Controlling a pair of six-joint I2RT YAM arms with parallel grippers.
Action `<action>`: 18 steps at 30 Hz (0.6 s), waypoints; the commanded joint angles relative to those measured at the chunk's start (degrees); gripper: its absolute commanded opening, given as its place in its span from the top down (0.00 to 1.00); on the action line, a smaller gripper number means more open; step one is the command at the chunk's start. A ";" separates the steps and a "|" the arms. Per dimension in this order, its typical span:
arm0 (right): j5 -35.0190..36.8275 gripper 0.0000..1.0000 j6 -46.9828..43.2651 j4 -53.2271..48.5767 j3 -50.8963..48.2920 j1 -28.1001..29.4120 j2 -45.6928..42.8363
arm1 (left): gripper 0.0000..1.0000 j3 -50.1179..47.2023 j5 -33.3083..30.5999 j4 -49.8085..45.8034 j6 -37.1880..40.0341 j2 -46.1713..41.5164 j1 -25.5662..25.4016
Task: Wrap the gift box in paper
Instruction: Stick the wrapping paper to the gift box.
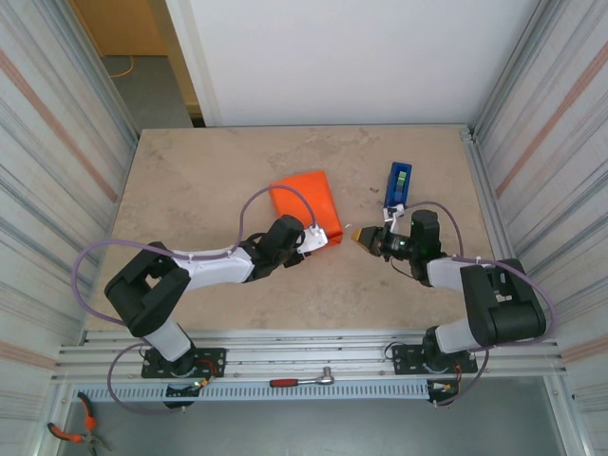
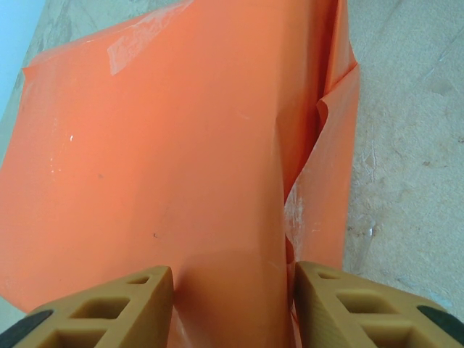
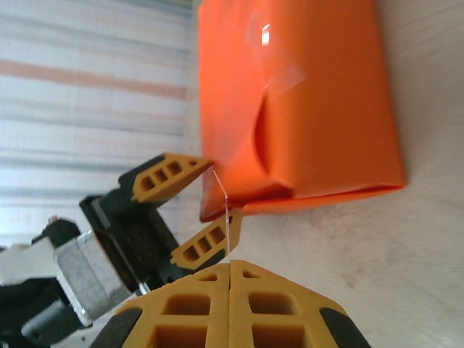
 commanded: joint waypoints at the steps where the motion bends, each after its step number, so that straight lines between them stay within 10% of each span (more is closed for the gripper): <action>1: 2.82 1.00 -3.85 1.62 -1.29 2.06 -2.30 | 0.53 -0.38 0.42 -2.11 -0.17 0.88 -0.88; 18: 12.15 1.00 -2.30 13.32 -3.55 13.16 4.26 | 0.53 -0.47 0.25 -2.02 0.10 1.03 -1.31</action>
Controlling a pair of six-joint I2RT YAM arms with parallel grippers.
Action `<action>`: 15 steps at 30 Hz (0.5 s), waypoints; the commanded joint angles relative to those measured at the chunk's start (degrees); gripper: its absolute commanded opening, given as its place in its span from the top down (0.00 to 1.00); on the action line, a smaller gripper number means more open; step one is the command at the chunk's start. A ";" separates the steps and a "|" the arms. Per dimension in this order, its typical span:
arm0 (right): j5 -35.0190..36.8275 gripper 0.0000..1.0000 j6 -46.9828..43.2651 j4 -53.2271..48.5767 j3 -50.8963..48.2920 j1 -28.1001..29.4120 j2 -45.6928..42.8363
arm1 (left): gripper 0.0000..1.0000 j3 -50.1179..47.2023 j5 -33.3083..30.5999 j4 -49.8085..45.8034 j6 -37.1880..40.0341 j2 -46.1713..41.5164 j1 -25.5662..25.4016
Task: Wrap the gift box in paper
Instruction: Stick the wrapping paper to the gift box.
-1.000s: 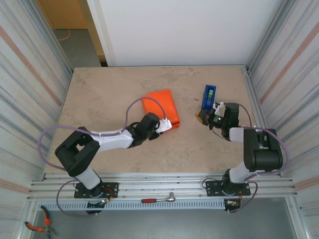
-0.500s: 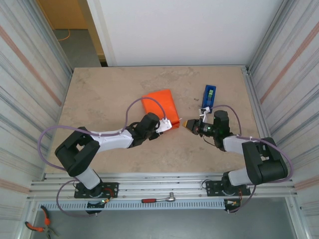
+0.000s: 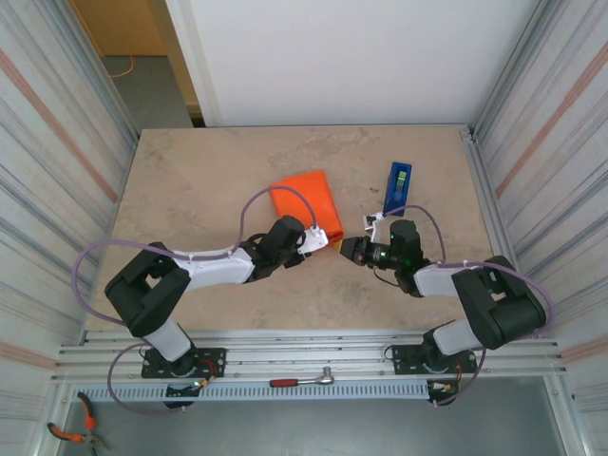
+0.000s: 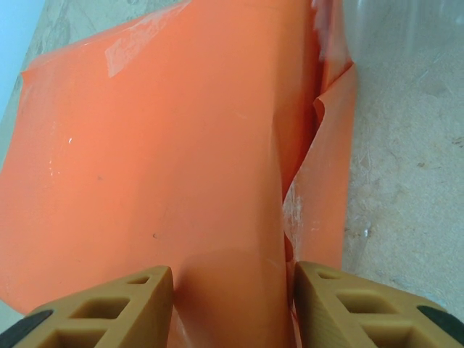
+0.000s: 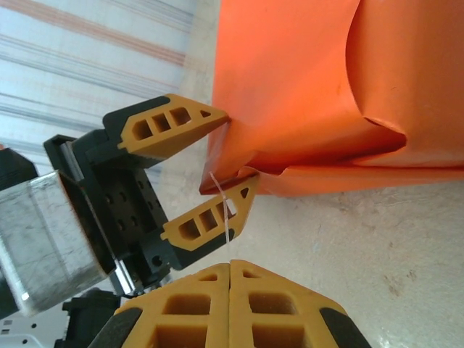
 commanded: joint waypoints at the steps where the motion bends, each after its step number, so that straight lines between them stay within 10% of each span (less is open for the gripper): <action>1: 2.66 1.00 0.17 6.51 -0.74 1.57 2.82 | 0.53 -0.46 0.37 -1.95 0.08 1.06 -0.78; 15: 4.74 1.00 3.91 18.90 -0.23 4.79 11.68 | 0.53 -0.55 0.39 -1.91 0.17 0.97 -0.77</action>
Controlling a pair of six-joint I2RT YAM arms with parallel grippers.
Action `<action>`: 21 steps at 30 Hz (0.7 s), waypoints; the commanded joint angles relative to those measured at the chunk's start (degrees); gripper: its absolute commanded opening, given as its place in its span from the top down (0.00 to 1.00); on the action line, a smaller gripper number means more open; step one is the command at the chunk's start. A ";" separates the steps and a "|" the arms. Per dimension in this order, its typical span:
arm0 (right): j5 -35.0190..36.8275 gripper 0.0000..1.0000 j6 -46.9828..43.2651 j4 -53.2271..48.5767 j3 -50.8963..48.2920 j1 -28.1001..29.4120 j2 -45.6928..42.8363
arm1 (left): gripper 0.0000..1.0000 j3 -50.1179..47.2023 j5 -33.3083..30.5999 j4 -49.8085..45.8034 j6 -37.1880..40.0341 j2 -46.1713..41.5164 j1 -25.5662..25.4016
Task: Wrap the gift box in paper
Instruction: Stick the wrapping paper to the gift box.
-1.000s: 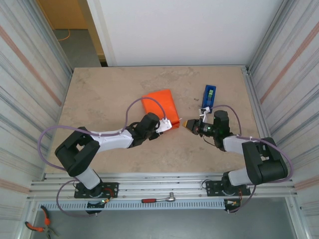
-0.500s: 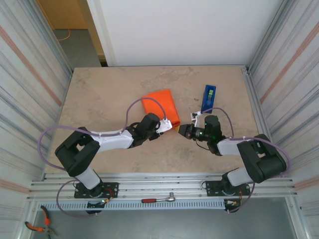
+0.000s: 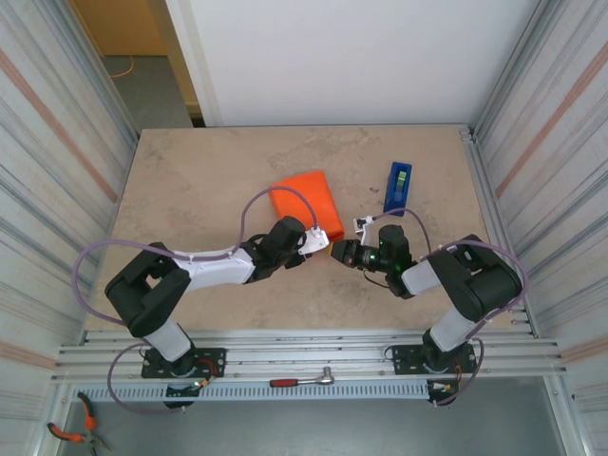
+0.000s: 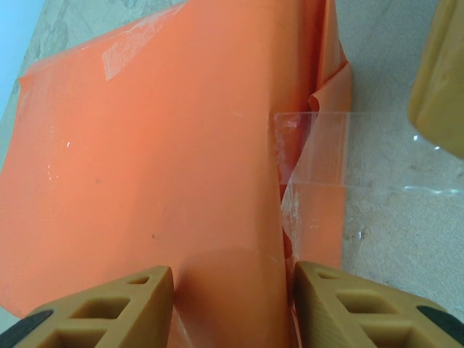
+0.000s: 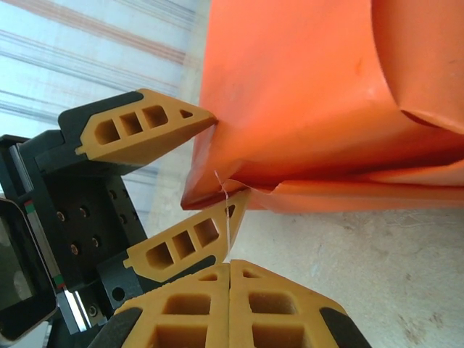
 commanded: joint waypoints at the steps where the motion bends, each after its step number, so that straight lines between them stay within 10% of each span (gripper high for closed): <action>1: 1.01 1.00 1.48 4.80 -0.07 0.65 1.12 | 0.53 -0.55 0.36 -1.89 0.15 1.01 -0.57; 21: 2.10 1.00 3.84 9.39 2.05 1.78 5.84 | 0.53 -0.60 0.15 -1.74 0.43 1.16 -0.93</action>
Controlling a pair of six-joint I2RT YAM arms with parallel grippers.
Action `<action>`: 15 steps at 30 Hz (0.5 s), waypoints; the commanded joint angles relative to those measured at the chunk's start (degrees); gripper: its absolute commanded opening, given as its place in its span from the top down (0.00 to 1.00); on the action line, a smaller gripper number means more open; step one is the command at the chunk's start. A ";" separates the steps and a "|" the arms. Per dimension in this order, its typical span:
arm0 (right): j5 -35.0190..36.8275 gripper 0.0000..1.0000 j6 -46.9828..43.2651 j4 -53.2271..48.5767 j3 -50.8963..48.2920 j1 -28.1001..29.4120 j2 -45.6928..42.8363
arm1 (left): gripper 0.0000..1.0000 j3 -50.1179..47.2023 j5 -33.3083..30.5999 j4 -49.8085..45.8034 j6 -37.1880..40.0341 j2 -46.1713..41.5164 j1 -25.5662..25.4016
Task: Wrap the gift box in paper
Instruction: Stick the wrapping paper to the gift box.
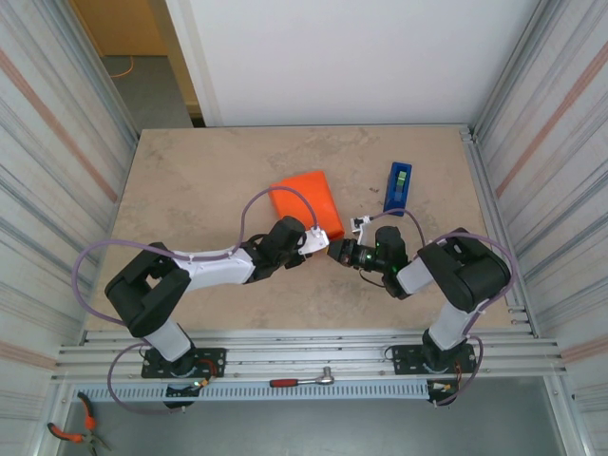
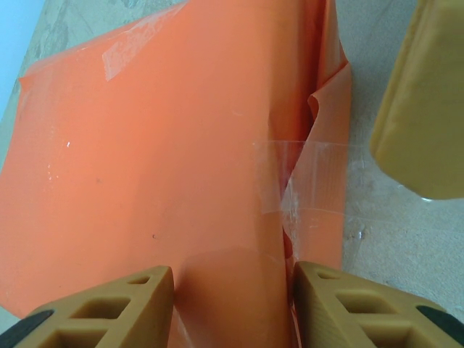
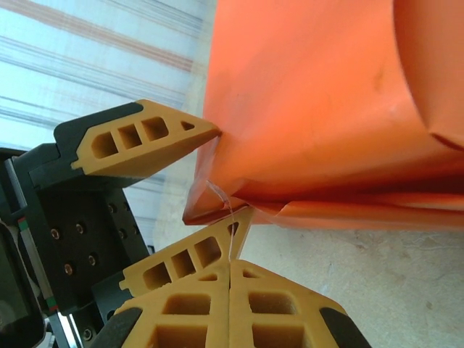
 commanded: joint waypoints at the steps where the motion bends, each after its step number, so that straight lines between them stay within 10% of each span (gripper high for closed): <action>1: 0.73 1.00 1.34 3.39 1.43 0.52 1.34 | 0.53 -0.62 0.11 -1.74 0.40 1.16 -0.87; 15: 0.31 1.00 1.67 3.79 2.14 0.51 2.40 | 0.53 -0.61 0.01 -1.73 0.50 1.22 -1.01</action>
